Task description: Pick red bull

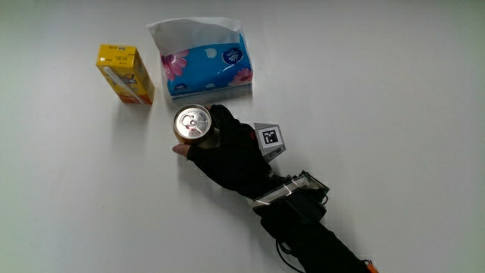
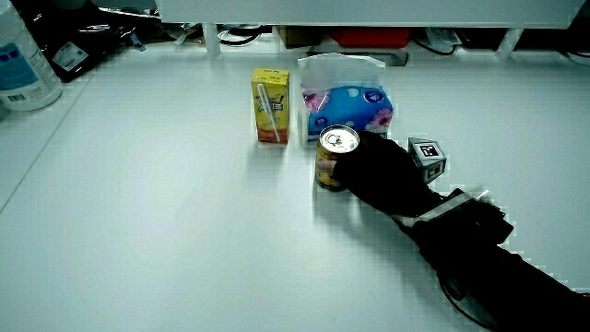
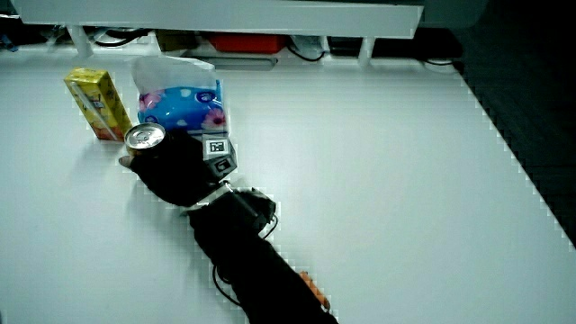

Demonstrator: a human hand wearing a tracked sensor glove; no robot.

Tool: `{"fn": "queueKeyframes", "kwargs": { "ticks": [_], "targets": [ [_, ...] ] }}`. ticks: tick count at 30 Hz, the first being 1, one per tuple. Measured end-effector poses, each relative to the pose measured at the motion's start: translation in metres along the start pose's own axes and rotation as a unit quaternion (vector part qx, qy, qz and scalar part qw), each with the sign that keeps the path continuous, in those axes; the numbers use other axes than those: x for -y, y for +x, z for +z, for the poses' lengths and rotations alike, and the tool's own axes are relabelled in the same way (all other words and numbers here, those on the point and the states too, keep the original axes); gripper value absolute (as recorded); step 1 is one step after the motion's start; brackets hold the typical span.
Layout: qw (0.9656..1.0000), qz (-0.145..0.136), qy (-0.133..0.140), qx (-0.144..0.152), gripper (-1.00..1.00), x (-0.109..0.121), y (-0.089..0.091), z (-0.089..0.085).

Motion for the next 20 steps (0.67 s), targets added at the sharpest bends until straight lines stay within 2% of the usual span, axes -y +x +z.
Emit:
{"fn": "queueKeyframes", "kwargs": {
  "ticks": [4,5,6,7,8,10,12,14,15,16,17,18,19,20],
  "targets": [
    [0.9999,0.007,0.009,0.004,0.85,0.001,0.000,0.001],
    [1.0000,-0.003,0.007,-0.001,0.88,0.002,-0.002,0.001],
    [0.9999,-0.001,0.010,0.008,0.92,0.002,-0.002,0.002],
    [0.9997,0.016,0.016,0.007,0.96,0.002,0.000,0.002],
    [0.9998,0.011,0.016,0.002,1.00,0.003,0.000,0.002],
    [0.9998,0.013,0.017,0.001,1.00,0.003,0.001,0.003],
    [0.9996,0.019,0.017,0.013,1.00,0.004,0.000,0.005],
    [0.9995,0.028,0.012,0.001,1.00,0.003,-0.001,0.006],
    [0.9998,0.016,0.010,0.004,1.00,0.004,-0.003,0.008],
    [0.9995,0.029,0.011,0.002,1.00,0.004,-0.002,0.010],
    [0.9996,0.027,0.008,0.001,1.00,0.005,-0.004,0.012],
    [0.9989,0.046,0.008,-0.008,1.00,0.004,-0.005,0.015],
    [0.9987,0.049,0.006,-0.010,1.00,0.005,-0.008,0.018],
    [0.9977,0.064,0.006,-0.022,1.00,0.005,-0.009,0.021]
  ]
}}
